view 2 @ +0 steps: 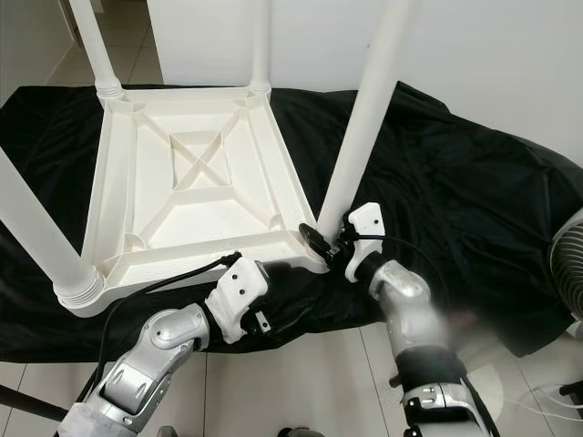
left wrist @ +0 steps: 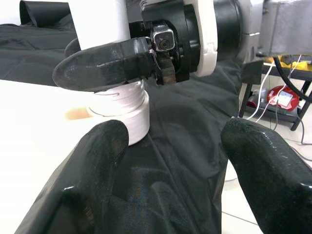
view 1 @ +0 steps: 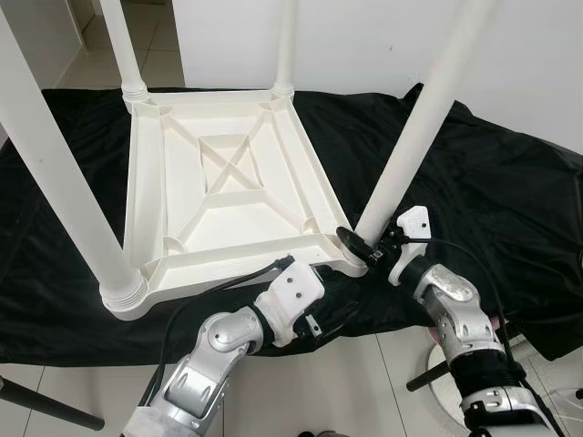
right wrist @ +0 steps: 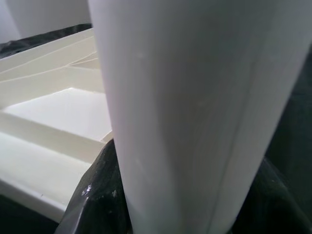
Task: Building children table
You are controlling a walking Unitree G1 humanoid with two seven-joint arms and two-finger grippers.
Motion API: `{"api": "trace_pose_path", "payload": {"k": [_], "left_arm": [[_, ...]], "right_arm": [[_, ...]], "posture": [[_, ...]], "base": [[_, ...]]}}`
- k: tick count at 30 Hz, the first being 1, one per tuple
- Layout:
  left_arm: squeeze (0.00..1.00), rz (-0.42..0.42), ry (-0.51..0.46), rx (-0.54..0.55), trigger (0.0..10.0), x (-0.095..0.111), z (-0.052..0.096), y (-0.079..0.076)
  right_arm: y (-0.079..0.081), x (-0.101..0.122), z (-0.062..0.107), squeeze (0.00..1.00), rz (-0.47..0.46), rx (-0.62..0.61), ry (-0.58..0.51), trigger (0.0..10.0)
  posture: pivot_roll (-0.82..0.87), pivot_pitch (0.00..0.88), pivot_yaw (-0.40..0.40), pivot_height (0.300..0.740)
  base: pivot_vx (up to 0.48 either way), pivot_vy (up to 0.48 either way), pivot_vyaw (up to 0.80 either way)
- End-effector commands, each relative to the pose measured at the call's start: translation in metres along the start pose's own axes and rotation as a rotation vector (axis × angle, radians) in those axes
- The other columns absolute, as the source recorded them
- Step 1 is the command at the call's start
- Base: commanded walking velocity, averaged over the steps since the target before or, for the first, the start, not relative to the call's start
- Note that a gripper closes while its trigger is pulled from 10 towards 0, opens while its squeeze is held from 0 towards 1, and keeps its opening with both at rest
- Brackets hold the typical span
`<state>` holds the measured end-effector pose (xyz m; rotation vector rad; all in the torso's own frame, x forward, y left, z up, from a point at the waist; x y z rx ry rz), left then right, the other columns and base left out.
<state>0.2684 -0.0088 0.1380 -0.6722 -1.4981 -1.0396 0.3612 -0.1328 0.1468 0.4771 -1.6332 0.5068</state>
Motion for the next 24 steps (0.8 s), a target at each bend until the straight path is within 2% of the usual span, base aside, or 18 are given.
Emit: {"api": "trace_pose_path", "payload": {"k": [1,5,7,8,9,12,14,16,19,24], "left_arm": [[0.00,-0.003,0.008,0.019,10.0,-0.002,-0.001,0.000],[0.00,0.000,0.007,0.017,10.0,-0.002,-0.001,-0.002],[0.00,0.007,0.007,0.014,10.0,-0.003,-0.002,-0.003],[0.00,0.007,0.007,0.014,10.0,-0.003,-0.002,-0.003],[0.00,0.006,0.006,0.004,10.0,-0.003,-0.002,-0.004],[0.00,0.005,0.005,-0.003,10.0,-0.003,-0.003,-0.005],[0.00,0.003,0.006,-0.007,10.0,-0.003,-0.004,-0.004],[0.00,0.003,0.006,-0.007,10.0,-0.003,-0.004,-0.004],[0.00,0.008,0.006,-0.013,10.0,-0.004,-0.005,-0.005],[0.00,0.009,0.005,-0.015,10.0,-0.005,-0.006,-0.005]], "right_arm": [[0.003,-0.005,0.001,0.00,-0.041,-0.013,0.008,10.0],[0.004,-0.005,0.002,0.00,-0.055,-0.061,-0.002,10.0],[0.003,-0.012,0.002,0.00,-0.056,-0.182,0.019,10.0],[0.003,-0.012,0.002,0.00,-0.056,-0.182,0.019,10.0],[0.001,-0.016,0.004,0.00,-0.083,-0.277,0.023,10.0],[0.000,-0.018,0.005,0.00,-0.108,-0.347,0.024,10.0],[0.002,-0.025,0.009,0.00,-0.135,-0.486,0.036,10.0],[0.002,-0.025,0.009,0.00,-0.135,-0.486,0.036,10.0],[0.005,-0.030,0.018,0.00,-0.143,-0.665,0.045,10.0],[0.010,-0.034,0.019,0.00,-0.172,-0.723,0.052,10.0]], "posture": [[-0.02,0.095,-0.059,0.740],[-0.02,0.093,-0.060,0.740],[-0.04,0.082,-0.053,0.740],[-0.04,0.082,-0.053,0.740],[-0.04,0.078,-0.055,0.740],[-0.04,0.076,-0.056,0.740],[-0.05,0.070,-0.054,0.740],[-0.05,0.070,-0.054,0.740],[-0.06,0.067,-0.057,0.740],[-0.06,0.062,-0.061,0.740]], "base": [[0.000,0.000,0.00],[0.000,0.000,0.00],[0.000,0.000,0.00],[0.000,0.000,0.00],[0.000,0.000,0.00],[0.000,0.000,0.00],[0.000,0.000,0.00],[0.000,0.000,0.00],[0.000,0.000,0.00],[0.000,0.000,0.00]]}}
Point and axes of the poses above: a point about 5 cm out from each wrist's last joint towards the gripper, its own z axis pointing back from the gripper into the wrist, its own x axis along the axis of the wrist's last joint, y = z × x, the point moved 5 cm from there along -z, pointing out of the wrist towards the gripper, and after that the axes turned 1 degree about -z, right-handed, at the moved point
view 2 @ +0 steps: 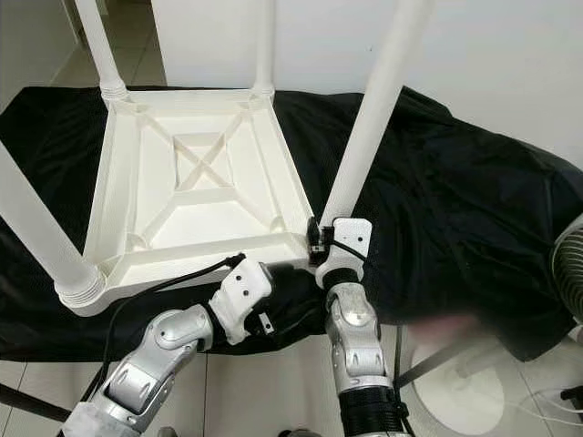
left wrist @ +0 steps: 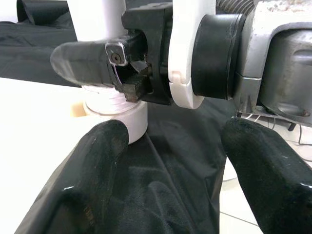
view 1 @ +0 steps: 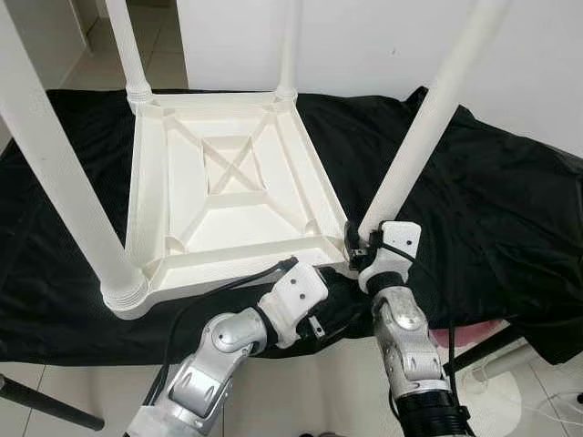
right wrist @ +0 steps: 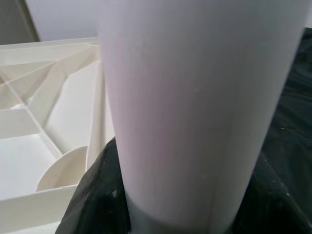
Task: Building children table
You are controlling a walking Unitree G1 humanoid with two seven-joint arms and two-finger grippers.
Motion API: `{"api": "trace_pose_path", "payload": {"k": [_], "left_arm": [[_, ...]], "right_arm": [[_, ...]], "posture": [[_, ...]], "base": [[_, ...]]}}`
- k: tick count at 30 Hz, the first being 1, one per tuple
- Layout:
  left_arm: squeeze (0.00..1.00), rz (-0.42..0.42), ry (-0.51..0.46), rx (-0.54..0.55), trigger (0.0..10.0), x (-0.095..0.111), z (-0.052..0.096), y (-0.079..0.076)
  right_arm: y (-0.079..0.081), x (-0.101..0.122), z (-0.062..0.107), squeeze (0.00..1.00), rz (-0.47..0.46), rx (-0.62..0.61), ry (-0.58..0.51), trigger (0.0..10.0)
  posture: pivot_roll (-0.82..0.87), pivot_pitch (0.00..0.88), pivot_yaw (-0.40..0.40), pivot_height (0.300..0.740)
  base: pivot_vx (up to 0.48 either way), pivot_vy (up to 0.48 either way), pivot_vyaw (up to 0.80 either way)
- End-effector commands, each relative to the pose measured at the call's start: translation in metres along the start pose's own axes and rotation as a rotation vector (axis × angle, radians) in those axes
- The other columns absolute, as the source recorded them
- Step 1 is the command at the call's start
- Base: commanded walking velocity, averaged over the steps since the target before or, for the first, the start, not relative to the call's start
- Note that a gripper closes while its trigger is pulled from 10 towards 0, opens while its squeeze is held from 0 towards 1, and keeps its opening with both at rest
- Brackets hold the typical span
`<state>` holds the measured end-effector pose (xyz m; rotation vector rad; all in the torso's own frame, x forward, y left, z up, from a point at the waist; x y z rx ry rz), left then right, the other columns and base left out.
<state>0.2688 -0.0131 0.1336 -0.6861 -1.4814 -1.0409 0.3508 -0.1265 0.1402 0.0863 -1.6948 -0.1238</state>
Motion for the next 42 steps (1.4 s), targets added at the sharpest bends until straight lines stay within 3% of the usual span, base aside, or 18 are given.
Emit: {"api": "trace_pose_path", "payload": {"k": [1,9,10,20,22,42], "left_arm": [[0.00,-0.005,-0.001,-0.003,10.0,-0.001,-0.002,-0.003],[0.00,-0.001,-0.003,-0.002,10.0,-0.001,-0.003,-0.003],[0.00,-0.001,-0.004,-0.002,10.0,-0.001,-0.003,-0.003],[0.00,-0.011,-0.007,0.003,10.0,0.000,-0.005,-0.002],[0.00,-0.025,-0.007,0.012,10.0,0.000,-0.006,0.000],[0.00,0.036,0.016,0.029,10.0,-0.004,-0.007,0.001]], "right_arm": [[-0.011,-0.029,0.011,0.00,-0.041,-0.095,0.114,10.0],[-0.012,-0.027,0.010,0.00,-0.032,-0.103,0.110,10.0],[-0.011,-0.026,0.011,1.00,-0.038,-0.099,0.104,10.0],[-0.007,-0.012,0.010,1.00,-0.057,0.009,0.049,10.0],[-0.009,-0.009,0.009,0.00,-0.045,0.054,0.042,10.0],[-0.007,0.002,0.000,0.00,0.127,0.416,0.005,10.0]], "posture": [[-0.06,0.062,-0.061,0.740],[-0.06,0.056,-0.063,0.740],[-0.06,0.054,-0.064,0.740],[-0.07,0.042,-0.068,0.740],[-0.07,0.040,-0.068,0.740],[-0.07,0.034,-0.065,0.740]], "base": [[0.000,0.000,0.00],[0.000,0.000,0.00],[0.000,0.000,0.00],[0.000,0.000,0.00],[0.000,0.000,0.00],[0.000,0.000,0.00]]}}
Point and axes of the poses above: a point about 5 cm out from each wrist's last joint towards the gripper, its own z axis pointing back from the gripper into the wrist, its own x axis along the axis of the wrist's last joint, y = z × x, the point moved 5 cm from there along -z, pointing out of the wrist towards the gripper, and after that the axes turned 1 degree about -z, right-handed, at the moved point
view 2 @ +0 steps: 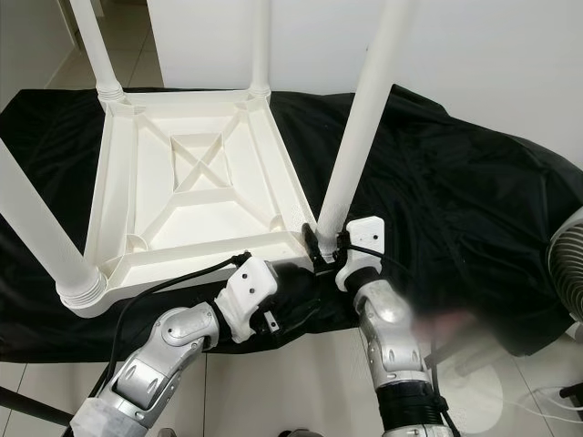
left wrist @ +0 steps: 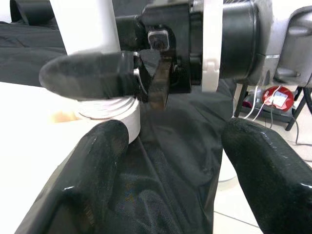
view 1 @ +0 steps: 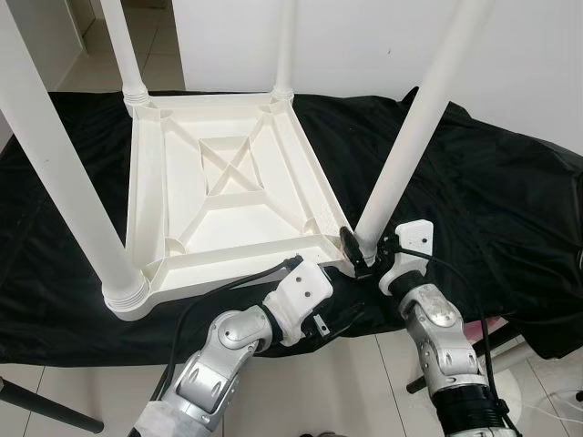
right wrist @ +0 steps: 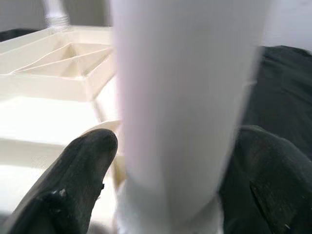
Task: Building children table
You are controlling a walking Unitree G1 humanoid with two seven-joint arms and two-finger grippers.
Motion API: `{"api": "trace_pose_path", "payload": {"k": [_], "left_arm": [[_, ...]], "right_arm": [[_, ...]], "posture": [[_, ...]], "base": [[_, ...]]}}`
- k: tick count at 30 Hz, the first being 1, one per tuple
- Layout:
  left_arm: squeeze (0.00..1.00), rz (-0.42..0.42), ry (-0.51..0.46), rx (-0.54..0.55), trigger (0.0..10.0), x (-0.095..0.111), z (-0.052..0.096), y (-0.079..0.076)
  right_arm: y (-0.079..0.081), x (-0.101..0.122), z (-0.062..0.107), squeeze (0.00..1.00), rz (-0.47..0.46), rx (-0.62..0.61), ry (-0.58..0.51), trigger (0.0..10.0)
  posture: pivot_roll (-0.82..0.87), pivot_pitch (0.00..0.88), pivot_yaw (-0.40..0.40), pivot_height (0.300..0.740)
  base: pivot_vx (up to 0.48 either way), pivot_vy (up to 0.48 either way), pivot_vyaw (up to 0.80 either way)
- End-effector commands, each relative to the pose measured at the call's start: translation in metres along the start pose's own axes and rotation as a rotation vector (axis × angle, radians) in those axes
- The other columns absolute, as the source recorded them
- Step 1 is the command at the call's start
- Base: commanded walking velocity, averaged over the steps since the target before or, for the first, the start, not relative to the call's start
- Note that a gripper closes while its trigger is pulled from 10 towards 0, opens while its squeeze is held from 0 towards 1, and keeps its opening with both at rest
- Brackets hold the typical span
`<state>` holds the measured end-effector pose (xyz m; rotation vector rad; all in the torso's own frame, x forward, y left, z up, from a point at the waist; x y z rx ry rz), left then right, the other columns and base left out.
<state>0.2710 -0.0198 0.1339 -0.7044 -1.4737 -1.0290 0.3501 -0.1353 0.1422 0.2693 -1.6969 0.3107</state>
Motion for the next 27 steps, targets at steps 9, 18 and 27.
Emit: {"api": "trace_pose_path", "payload": {"k": [9,18,27], "left_arm": [[0.00,0.024,0.019,0.022,10.0,-0.006,0.002,0.001],[0.00,0.027,0.024,0.037,10.0,-0.006,0.004,0.003],[0.00,0.029,0.024,0.036,10.0,-0.006,0.003,0.002]], "right_arm": [[0.006,-0.003,-0.009,0.00,0.064,0.194,0.029,4.3],[-0.008,-0.012,-0.008,0.00,0.047,0.209,0.065,0.2],[-0.003,-0.010,-0.008,0.00,-0.033,0.151,0.043,10.0]], "posture": [[-0.06,0.028,-0.065,0.740],[-0.04,0.021,-0.077,0.740],[-0.05,0.018,-0.075,0.740]], "base": [[0.000,0.000,0.00],[0.000,0.000,0.00],[0.000,0.000,0.00]]}}
Point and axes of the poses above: a point about 5 cm out from each wrist's last joint towards the gripper, its own z axis pointing back from the gripper into the wrist, its own x axis along the axis of the wrist's last joint, y = z × x, the point moved 5 cm from there along -z, pointing out of the wrist towards the gripper, and after that the axes turned 1 degree about -z, right-handed, at the moved point
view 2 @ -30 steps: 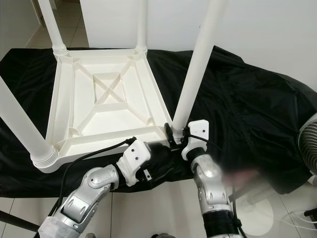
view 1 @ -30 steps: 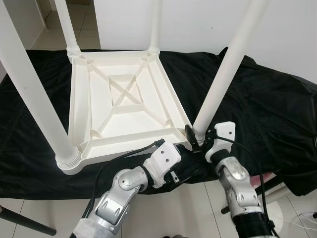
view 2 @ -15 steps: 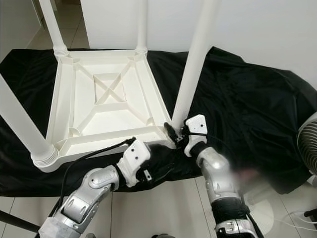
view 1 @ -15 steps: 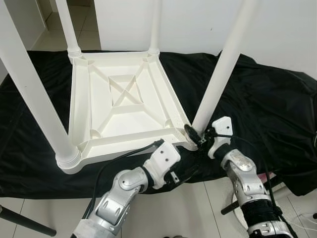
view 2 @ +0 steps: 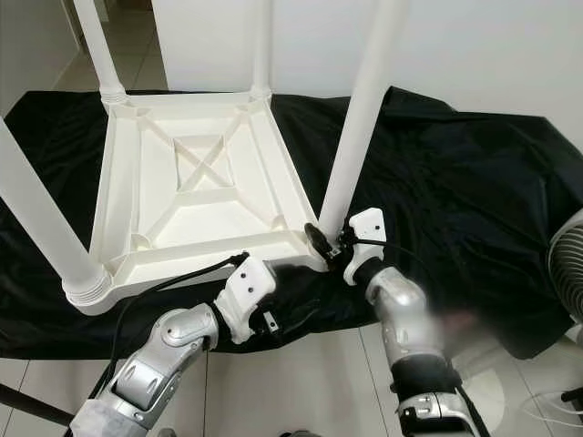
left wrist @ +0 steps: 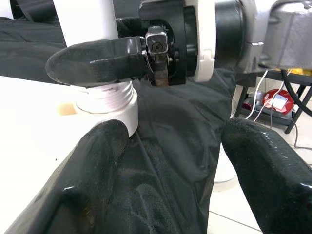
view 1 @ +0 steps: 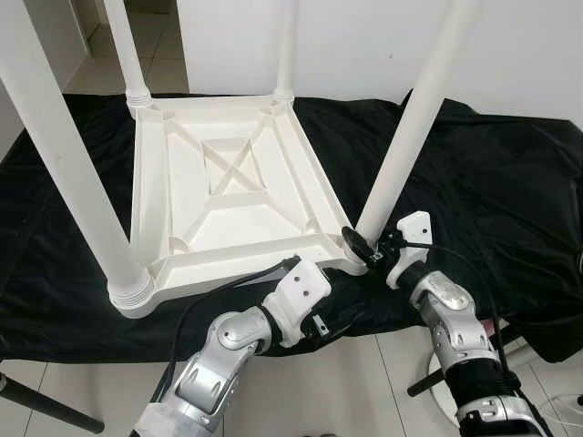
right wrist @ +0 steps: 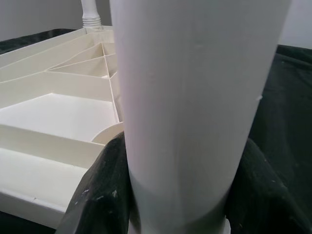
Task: Building children table
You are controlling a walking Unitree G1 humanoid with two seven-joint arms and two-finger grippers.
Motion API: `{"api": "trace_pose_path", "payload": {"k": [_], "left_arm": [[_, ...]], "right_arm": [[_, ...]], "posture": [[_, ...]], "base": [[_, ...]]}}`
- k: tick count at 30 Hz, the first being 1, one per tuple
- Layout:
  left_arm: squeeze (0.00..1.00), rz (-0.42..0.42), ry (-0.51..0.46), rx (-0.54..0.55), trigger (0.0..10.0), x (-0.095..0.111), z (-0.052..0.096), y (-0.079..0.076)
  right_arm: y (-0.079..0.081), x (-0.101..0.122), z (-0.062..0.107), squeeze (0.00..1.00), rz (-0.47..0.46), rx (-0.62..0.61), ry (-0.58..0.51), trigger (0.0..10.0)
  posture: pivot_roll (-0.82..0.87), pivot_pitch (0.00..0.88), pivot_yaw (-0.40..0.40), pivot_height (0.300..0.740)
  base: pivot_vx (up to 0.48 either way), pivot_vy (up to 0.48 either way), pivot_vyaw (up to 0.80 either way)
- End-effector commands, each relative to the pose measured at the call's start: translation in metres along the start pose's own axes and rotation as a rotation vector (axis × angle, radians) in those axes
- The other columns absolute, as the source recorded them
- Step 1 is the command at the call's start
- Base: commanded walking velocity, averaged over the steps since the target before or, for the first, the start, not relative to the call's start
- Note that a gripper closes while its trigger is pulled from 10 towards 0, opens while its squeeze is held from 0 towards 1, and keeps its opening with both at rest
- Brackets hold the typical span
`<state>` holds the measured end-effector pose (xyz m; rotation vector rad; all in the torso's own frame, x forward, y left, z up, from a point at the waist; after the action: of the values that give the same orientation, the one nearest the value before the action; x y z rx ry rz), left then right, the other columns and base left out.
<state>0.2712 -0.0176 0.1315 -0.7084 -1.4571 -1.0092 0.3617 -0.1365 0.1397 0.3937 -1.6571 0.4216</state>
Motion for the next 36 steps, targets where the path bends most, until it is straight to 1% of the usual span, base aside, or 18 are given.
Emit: {"api": "trace_pose_path", "payload": {"k": [1,2,3,4,5,7,9,10,11,14,17,18,20,22,31,32,35,36], "left_arm": [[0.00,0.006,0.013,0.028,10.0,-0.003,0.001,0.001],[0.00,0.006,0.013,0.028,10.0,-0.003,0.001,0.001],[0.00,0.006,0.013,0.027,10.0,-0.003,0.001,0.001],[0.00,0.005,0.014,0.025,10.0,-0.003,0.001,0.001],[0.00,0.005,0.014,0.025,10.0,-0.003,0.001,0.001],[0.00,0.006,0.016,0.020,10.0,-0.004,0.002,0.000],[0.00,0.006,0.017,0.019,10.0,-0.005,0.002,-0.001],[0.00,0.005,0.017,0.017,10.0,-0.005,0.002,-0.001],[0.00,0.005,0.017,0.017,10.0,-0.005,0.002,-0.001],[0.00,0.002,0.017,0.010,10.0,-0.004,0.000,0.000],[0.00,0.002,0.016,0.008,10.0,-0.004,0.001,0.000],[0.00,0.001,0.016,0.006,10.0,-0.004,0.001,0.000],[0.00,0.001,0.016,0.006,10.0,-0.004,0.001,0.000],[0.00,0.002,0.014,0.006,10.0,-0.004,0.000,0.001],[0.00,0.005,0.013,0.007,10.0,-0.003,-0.001,0.001],[0.00,0.007,0.012,0.008,10.0,-0.003,-0.001,0.001],[0.00,0.007,0.012,0.008,10.0,-0.003,-0.001,0.001],[0.00,0.007,0.011,0.009,10.0,-0.003,-0.001,0.001]], "right_arm": [[0.003,-0.006,0.002,0.00,-0.016,-0.016,0.020,10.0],[0.003,-0.006,0.002,0.00,-0.016,-0.016,0.020,10.0],[0.003,-0.007,0.001,0.00,-0.013,-0.067,0.026,10.0],[0.001,-0.008,0.000,0.00,-0.038,-0.163,0.025,10.0],[0.001,-0.008,0.000,0.00,-0.038,-0.163,0.025,10.0],[0.000,-0.010,0.003,0.00,-0.078,-0.319,0.029,10.0],[0.000,-0.011,0.005,0.00,-0.087,-0.353,0.029,10.0],[0.002,-0.012,0.006,0.00,-0.093,-0.403,0.030,10.0],[0.002,-0.012,0.006,0.00,-0.093,-0.403,0.030,10.0],[0.005,-0.018,0.012,0.00,-0.121,-0.569,0.043,10.0],[0.005,-0.020,0.015,0.00,-0.125,-0.606,0.047,10.0],[0.006,-0.021,0.017,0.00,-0.133,-0.659,0.048,10.0],[0.006,-0.021,0.017,0.00,-0.133,-0.659,0.048,10.0],[0.014,-0.023,0.018,0.00,-0.152,-0.700,0.058,10.0],[0.015,-0.023,0.019,0.00,-0.144,-0.694,0.067,10.0],[0.017,-0.020,0.018,1.00,-0.161,-0.671,0.053,10.0],[0.017,-0.020,0.018,1.00,-0.161,-0.671,0.053,10.0],[0.020,-0.017,0.016,1.00,-0.174,-0.641,0.034,10.0]], "posture": [[-0.05,0.018,-0.075,0.740],[-0.05,0.018,-0.075,0.740],[-0.05,0.017,-0.072,0.740],[-0.05,0.013,-0.070,0.740],[-0.05,0.013,-0.070,0.740],[-0.05,0.006,-0.066,0.740],[-0.05,0.006,-0.066,0.740],[-0.05,0.003,-0.066,0.740],[-0.05,0.003,-0.066,0.740],[-0.06,0.000,-0.063,0.740],[-0.06,0.000,-0.061,0.740],[-0.06,0.000,-0.059,0.740],[-0.06,0.000,-0.059,0.740],[-0.06,0.003,-0.056,0.740],[-0.06,0.010,-0.057,0.740],[-0.06,0.012,-0.058,0.740],[-0.06,0.012,-0.058,0.740],[-0.06,0.013,-0.059,0.740]], "base": [[0.000,0.000,0.00],[0.000,0.000,0.00],[0.000,0.000,0.00],[0.000,0.000,0.00],[0.000,0.000,0.00],[0.000,0.000,0.00],[0.000,0.000,0.00],[0.000,0.000,0.00],[0.000,0.000,0.00],[0.000,0.000,0.00],[0.000,0.000,0.00],[0.000,0.000,0.00],[0.000,0.000,0.00],[0.000,0.000,0.00],[0.000,0.000,0.00],[0.000,0.000,0.00],[0.000,0.000,0.00],[0.000,0.000,0.00]]}}
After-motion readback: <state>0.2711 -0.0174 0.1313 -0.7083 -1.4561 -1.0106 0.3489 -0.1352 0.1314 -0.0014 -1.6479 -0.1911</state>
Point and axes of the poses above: a point about 5 cm out from each wrist's last joint towards the gripper, its own z axis pointing back from the gripper into the wrist, its own x axis along the axis of the wrist's last joint, y = z × x, the point moved 5 cm from there along -z, pointing out of the wrist towards the gripper, and after that the axes turned 1 degree about -z, right-handed, at the moved point
